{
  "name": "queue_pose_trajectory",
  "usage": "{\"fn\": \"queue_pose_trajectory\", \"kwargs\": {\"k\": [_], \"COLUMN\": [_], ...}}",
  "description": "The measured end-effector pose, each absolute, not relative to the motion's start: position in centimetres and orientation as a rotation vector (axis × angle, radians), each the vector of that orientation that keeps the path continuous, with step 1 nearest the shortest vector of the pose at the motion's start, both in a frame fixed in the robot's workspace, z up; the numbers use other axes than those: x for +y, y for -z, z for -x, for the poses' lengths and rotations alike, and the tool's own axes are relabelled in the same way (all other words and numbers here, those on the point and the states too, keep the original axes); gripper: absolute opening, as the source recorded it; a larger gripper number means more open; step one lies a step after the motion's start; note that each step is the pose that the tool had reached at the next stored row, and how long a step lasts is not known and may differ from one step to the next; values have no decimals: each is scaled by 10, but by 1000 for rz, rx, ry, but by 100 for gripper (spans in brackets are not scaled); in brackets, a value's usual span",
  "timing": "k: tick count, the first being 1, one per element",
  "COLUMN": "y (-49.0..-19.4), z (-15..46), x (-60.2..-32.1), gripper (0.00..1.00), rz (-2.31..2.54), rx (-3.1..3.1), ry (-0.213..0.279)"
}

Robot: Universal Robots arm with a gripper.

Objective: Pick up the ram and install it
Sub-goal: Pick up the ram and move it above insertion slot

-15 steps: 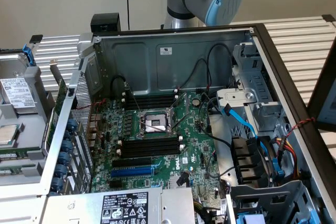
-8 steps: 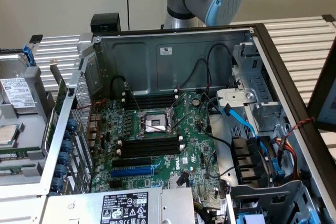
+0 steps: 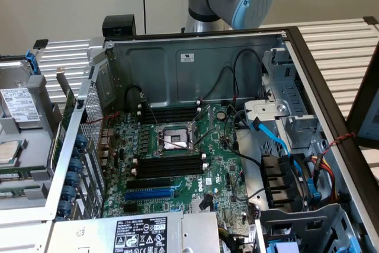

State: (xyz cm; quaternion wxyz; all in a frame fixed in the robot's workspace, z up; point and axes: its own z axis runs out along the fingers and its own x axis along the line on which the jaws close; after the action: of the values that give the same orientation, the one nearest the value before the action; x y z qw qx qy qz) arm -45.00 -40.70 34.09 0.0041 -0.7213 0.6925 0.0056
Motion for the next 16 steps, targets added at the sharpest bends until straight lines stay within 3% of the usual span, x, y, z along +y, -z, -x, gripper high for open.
{"fn": "queue_pose_trajectory", "kwargs": {"k": [16], "y": [-312], "z": [448], "x": [-416], "gripper": [39], "rz": [2204], "rx": [2226], "ry": [-16]}}
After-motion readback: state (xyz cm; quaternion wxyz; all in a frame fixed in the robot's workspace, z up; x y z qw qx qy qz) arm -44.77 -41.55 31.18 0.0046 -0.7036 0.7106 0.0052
